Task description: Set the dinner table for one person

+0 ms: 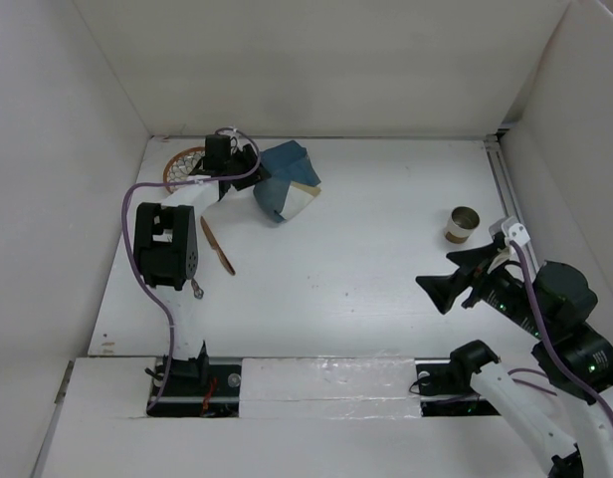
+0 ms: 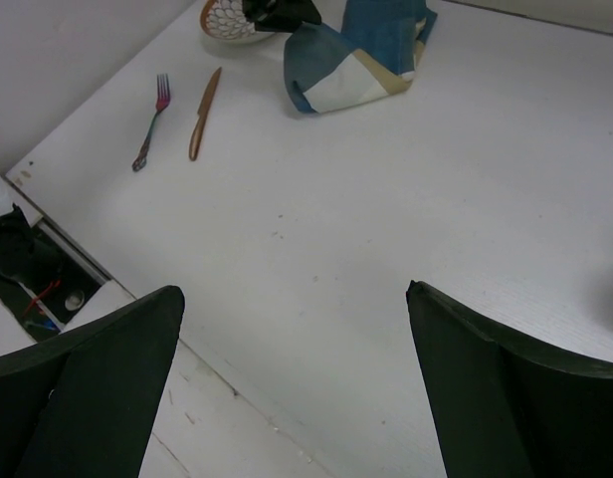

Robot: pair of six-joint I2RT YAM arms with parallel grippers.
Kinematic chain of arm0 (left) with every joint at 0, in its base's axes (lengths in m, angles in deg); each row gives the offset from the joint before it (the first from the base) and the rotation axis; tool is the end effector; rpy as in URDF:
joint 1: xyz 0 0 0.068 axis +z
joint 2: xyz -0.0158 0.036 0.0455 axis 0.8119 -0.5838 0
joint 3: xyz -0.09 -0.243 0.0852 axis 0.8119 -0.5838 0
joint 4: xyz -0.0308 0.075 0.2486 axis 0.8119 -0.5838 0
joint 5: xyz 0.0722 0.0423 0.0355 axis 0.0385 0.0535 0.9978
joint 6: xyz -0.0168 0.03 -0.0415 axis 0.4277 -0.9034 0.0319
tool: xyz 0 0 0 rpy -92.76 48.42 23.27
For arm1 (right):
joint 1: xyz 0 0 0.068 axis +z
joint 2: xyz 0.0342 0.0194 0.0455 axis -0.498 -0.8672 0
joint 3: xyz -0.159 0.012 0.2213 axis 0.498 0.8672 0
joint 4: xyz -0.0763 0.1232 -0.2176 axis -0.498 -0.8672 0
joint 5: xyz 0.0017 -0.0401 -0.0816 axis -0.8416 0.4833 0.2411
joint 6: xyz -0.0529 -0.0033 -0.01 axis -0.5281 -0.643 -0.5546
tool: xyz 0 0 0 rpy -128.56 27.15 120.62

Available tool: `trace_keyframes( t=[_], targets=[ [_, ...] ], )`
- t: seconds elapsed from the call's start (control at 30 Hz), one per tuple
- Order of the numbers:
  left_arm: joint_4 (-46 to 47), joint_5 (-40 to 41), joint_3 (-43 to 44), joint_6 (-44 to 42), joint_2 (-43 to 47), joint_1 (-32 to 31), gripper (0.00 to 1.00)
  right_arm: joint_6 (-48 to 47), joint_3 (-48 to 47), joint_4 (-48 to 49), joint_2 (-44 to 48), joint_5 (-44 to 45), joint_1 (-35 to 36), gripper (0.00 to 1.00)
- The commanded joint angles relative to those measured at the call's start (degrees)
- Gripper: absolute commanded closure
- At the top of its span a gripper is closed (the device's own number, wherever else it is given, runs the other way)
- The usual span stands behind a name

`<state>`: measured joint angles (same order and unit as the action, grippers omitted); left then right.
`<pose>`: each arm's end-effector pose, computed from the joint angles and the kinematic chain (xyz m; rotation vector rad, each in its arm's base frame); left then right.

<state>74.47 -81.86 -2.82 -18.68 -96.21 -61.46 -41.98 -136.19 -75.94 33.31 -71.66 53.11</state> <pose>0.4597 -0.0707 0.2203 -0.1189 2.1085 -0.7296 0.0416 0.0289 0.3906 -0.4469 1.7332 0.6485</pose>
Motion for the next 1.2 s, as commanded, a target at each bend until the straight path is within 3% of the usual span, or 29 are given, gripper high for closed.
trace_keyframes(
  t=[0.0,0.03,0.07,0.1,0.17,0.5,0.9,0.97,1.07,1.1,1.17],
  targets=[
    [2.2,-2.0,1.1,-1.0,1.8,0.1,0.58,-0.8,0.4,4.0,-0.8,-0.7,-0.4,0.0],
    [2.2,-2.5,1.1,-1.0,1.8,0.1,0.7,-0.8,0.4,4.0,-0.8,-0.7,-0.4,0.0],
    [2.2,-2.5,1.1,-1.0,1.8,0.1,0.71,-0.8,0.4,4.0,-0.8,-0.7,-0.4,0.0],
    [2.2,-2.5,1.1,-1.0,1.8,0.1,0.91,-0.8,0.4,3.5,-0.8,-0.7,-0.4,0.0],
    [2.2,-5.1,1.1,-1.0,1.8,-0.5,1.0,-0.8,0.4,2.9,-0.2,-0.2,-0.4,0.0],
    [0.9,-5.2,1.2,-6.2,11.8,-8.8,1.0,-0.8,-0.7,1.7,0.9,0.9,-0.4,0.0],
    [-7.8,7.2,0.3,-16.2,11.3,-31.6,1.0,-0.3,-1.8,-0.7,3.2,1.5,-0.4,0.0],
    [-6.9,7.8,-3.3,-16.2,11.3,-33.8,0.79,-0.3,-1.8,-0.7,3.2,2.1,-0.4,0.0],
    [-4.8,10.2,-9.1,-14.1,12.5,-38.4,0.63,-0.3,-1.8,-0.7,3.2,2.8,-0.4,0.0],
    [-4.3,11.0,-10.5,-13.3,14.0,-39.7,0.51,-0.3,-1.8,-0.7,3.2,2.8,-0.4,0.0],
    [-1.5,11.0,-15.1,-11.2,16.1,-42.6,0.43,0.3,-1.8,-0.7,3.7,3.6,-0.4,0.0]
  ],
)
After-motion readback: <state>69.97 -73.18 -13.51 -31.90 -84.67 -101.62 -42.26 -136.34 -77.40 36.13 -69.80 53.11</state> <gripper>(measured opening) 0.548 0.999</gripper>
